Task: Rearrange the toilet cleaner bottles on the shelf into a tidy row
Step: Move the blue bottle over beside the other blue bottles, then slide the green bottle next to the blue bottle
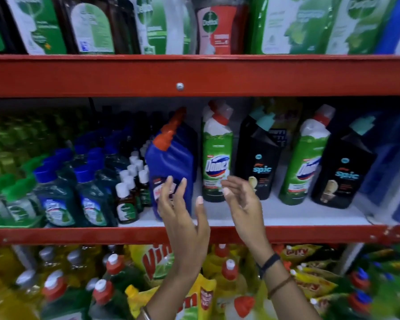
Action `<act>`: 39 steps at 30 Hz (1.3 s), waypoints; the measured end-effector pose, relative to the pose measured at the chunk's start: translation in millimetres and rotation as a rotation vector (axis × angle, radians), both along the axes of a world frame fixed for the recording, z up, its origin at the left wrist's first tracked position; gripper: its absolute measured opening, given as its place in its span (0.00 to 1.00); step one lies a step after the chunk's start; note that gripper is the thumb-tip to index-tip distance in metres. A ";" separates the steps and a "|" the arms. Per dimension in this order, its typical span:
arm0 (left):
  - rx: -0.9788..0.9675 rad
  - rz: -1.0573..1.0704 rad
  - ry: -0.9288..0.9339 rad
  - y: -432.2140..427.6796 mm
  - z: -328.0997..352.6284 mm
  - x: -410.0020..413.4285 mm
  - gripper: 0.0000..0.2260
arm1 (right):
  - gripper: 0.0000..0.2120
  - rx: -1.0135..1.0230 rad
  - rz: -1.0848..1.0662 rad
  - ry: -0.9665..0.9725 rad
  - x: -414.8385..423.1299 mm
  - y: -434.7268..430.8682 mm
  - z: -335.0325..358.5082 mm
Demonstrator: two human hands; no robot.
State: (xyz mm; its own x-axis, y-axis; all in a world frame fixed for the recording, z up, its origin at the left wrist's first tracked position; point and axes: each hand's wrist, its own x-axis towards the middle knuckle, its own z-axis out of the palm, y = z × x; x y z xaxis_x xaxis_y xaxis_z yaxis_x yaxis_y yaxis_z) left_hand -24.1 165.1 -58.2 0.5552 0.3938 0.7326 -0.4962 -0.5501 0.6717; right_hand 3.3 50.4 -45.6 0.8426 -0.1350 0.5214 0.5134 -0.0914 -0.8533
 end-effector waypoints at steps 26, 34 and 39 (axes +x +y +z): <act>-0.114 -0.463 0.293 -208.6 11.3 82.8 0.22 | 0.19 -0.197 -0.421 0.056 49.9 -180.5 -3.5; -0.098 -0.475 0.308 -200.2 23.2 67.4 0.24 | 0.18 -0.165 -0.515 0.022 34.9 -179.7 1.3; -0.144 -0.469 0.301 -173.9 29.1 50.4 0.24 | 0.19 -0.158 -0.420 0.025 16.7 -164.1 10.1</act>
State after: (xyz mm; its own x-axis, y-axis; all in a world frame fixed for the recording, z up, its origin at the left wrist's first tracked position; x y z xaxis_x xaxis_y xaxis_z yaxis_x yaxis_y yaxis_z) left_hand 26.3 -8.8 -29.1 0.8701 0.1392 0.4728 -0.4406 -0.2100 0.8728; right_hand 19.9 -113.7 -35.5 0.7441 -0.3887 0.5434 0.3835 -0.4175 -0.8238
